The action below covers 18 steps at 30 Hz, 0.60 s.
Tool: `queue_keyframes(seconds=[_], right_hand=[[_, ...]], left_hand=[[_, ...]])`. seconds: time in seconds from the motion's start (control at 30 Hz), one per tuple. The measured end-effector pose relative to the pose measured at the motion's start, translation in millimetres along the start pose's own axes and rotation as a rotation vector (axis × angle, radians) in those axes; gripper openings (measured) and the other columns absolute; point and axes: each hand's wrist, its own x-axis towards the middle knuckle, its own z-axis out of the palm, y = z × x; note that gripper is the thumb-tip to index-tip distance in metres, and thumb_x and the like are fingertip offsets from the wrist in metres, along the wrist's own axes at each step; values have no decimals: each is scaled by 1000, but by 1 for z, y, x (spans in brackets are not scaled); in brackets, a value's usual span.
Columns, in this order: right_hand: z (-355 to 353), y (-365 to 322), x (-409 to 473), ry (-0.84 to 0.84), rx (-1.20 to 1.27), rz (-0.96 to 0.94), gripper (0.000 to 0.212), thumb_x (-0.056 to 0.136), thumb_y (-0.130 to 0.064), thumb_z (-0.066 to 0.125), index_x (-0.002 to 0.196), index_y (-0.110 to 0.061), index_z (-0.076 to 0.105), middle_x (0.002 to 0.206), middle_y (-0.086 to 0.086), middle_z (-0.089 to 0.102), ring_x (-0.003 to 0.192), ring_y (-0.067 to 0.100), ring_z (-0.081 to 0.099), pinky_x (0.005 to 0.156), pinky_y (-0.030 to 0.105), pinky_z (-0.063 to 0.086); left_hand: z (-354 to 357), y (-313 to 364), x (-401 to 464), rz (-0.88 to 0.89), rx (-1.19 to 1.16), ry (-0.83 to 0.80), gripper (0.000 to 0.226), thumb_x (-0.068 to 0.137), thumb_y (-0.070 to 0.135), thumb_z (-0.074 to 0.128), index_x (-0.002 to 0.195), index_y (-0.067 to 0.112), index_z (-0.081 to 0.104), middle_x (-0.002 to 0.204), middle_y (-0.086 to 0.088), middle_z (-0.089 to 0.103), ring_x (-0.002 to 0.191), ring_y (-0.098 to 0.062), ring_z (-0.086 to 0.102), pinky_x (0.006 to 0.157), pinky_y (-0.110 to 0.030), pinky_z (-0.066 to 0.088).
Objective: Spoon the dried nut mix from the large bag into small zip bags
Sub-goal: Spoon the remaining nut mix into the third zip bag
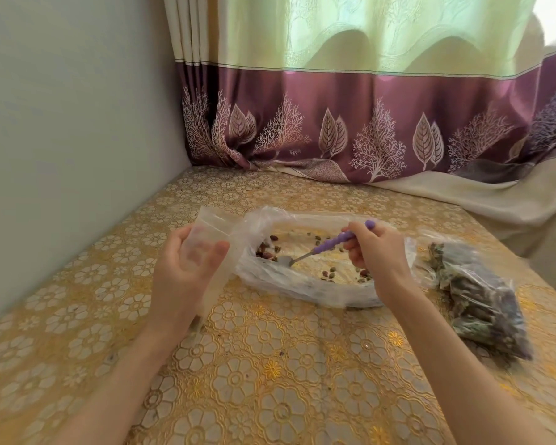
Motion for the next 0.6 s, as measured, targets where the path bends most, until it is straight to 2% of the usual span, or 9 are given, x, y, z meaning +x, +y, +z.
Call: queue_keyframes(seconds=[0.13, 0.2, 0.3, 0.4, 0.53, 0.6], right_hand=[[15, 6, -7, -18, -16, -48, 29, 92, -9, 53, 66, -6, 65, 56, 0, 69, 47, 6, 51, 43, 17, 42], [21, 9, -11, -39, -5, -49, 33, 93, -11, 54, 63, -9, 69, 59, -1, 70, 51, 6, 57, 48, 17, 48], [25, 13, -14, -109, 48, 37, 43, 94, -13, 54, 56, -13, 74, 69, 4, 74, 61, 11, 64, 58, 17, 54], [24, 12, -14, -161, 138, 154, 44, 94, -10, 54, 55, -11, 74, 74, 9, 74, 65, 16, 66, 64, 20, 58], [19, 7, -12, -137, 159, 228, 53, 91, -4, 51, 44, -17, 72, 61, 6, 71, 54, 10, 62, 56, 17, 54], [16, 4, -10, -81, 153, 250, 55, 89, -3, 49, 40, -15, 69, 54, 5, 68, 48, 8, 59, 49, 16, 50]], left_hand=[[0, -1, 1, 3, 9, -2, 89, 50, 85, 59, 118, 27, 52, 103, 8, 66, 82, -12, 67, 49, -19, 49], [-1, -2, 1, 2, 16, -4, 85, 53, 82, 59, 118, 27, 52, 103, 8, 66, 84, -13, 67, 50, -19, 49], [0, -3, 1, 0, 14, -11, 78, 56, 77, 60, 116, 28, 52, 101, 7, 66, 80, -16, 67, 47, -19, 48], [0, -4, 1, 11, 31, -23, 77, 54, 81, 59, 113, 31, 52, 100, 7, 66, 79, -14, 67, 48, -19, 49], [1, -5, 1, 33, 59, -32, 66, 60, 72, 60, 112, 32, 52, 101, 11, 65, 80, -3, 64, 54, -16, 51], [1, -5, 1, 41, 71, -34, 65, 60, 72, 59, 112, 33, 52, 101, 13, 64, 82, 1, 63, 57, -14, 51]])
